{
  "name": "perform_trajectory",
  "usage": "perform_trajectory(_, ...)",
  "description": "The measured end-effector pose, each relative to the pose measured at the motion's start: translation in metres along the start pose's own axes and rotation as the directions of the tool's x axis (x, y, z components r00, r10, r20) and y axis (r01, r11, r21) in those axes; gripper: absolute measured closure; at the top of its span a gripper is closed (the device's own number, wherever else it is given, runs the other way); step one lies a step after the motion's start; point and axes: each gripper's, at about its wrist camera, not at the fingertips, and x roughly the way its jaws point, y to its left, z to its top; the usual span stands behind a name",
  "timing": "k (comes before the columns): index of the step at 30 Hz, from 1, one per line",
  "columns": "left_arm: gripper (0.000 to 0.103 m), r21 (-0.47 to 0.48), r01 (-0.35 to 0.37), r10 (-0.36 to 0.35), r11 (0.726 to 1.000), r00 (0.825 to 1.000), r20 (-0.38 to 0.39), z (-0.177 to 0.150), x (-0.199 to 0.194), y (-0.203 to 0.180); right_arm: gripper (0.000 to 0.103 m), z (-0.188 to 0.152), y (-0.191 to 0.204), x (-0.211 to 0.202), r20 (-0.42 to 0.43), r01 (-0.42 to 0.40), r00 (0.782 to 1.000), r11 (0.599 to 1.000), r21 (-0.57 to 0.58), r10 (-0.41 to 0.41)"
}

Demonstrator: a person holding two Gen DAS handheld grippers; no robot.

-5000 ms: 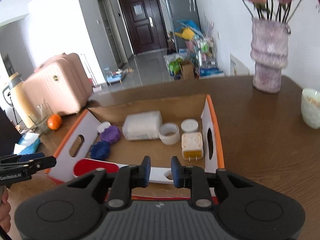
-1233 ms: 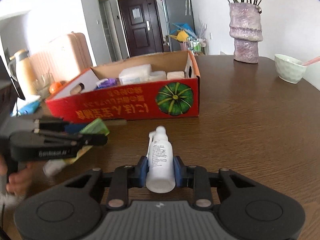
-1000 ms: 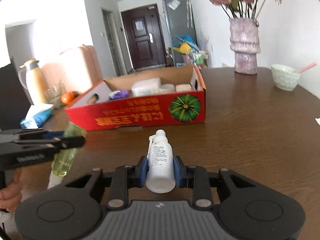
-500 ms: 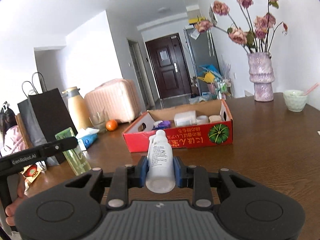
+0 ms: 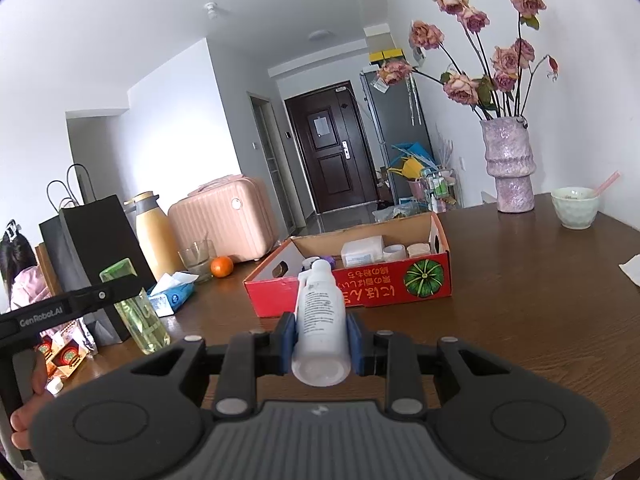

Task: Organize rigid objects
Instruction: 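Carry the green bottle and white spray bottle into the box and open both tools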

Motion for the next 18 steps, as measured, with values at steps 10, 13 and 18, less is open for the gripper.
perform_trajectory(10, 0.072, 0.136, 0.029, -0.030, 0.990, 1.000, 0.009, 0.047, 0.099, 0.018, 0.076, 0.044, -0.024, 0.063, -0.033, 0.032, 0.999, 0.998, -0.058, -0.034)
perform_trajectory(13, 0.072, 0.158, 0.047, -0.046, 0.986, 0.999, -0.011, 0.061, 0.141, 0.025, 0.076, 0.063, -0.035, 0.098, -0.056, 0.041, 0.997, 0.996, -0.078, -0.045)
perform_trajectory(18, 0.072, 0.210, 0.079, -0.067, 0.974, 0.996, -0.061, 0.076, 0.216, 0.031, 0.076, 0.091, -0.052, 0.169, -0.125, 0.043, 0.991, 0.993, -0.112, -0.057)
